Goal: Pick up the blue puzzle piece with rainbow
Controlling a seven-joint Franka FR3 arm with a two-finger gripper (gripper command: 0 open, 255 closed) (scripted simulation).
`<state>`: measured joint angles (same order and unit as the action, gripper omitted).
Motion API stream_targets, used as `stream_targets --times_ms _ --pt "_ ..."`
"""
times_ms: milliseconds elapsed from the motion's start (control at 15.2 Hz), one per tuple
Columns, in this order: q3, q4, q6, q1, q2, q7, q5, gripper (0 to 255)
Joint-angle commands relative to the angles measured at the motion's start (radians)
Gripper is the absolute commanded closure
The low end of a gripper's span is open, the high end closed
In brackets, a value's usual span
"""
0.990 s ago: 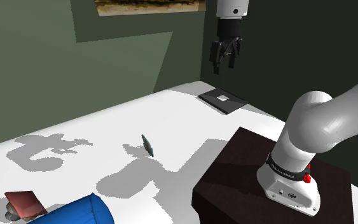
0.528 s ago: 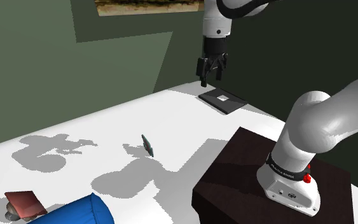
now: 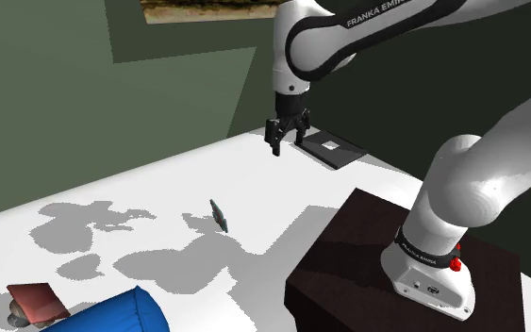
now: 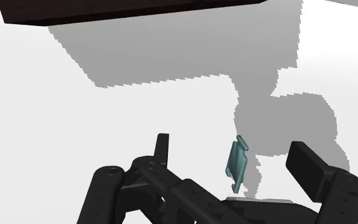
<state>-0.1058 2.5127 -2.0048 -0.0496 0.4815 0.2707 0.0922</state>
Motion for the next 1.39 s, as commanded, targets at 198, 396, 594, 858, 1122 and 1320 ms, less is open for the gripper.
stream_targets --times_ms 198,396,594,858,1122,1320 --pt "-0.037 -0.022 -0.181 -0.004 -0.189 0.047 0.0 0" --pt "-0.056 -0.05 -0.275 -0.005 -0.304 0.08 -0.012 0" --pt "-0.07 -0.092 -0.359 -0.007 -0.424 0.117 -0.034 0" --pt "-0.078 -0.167 -0.453 -0.015 -0.587 0.174 -0.078 0" --pt "-0.069 -0.265 -0.524 -0.036 -0.749 0.231 -0.128 0" --pt "-0.054 -0.351 -0.562 -0.058 -0.869 0.268 -0.161 0"
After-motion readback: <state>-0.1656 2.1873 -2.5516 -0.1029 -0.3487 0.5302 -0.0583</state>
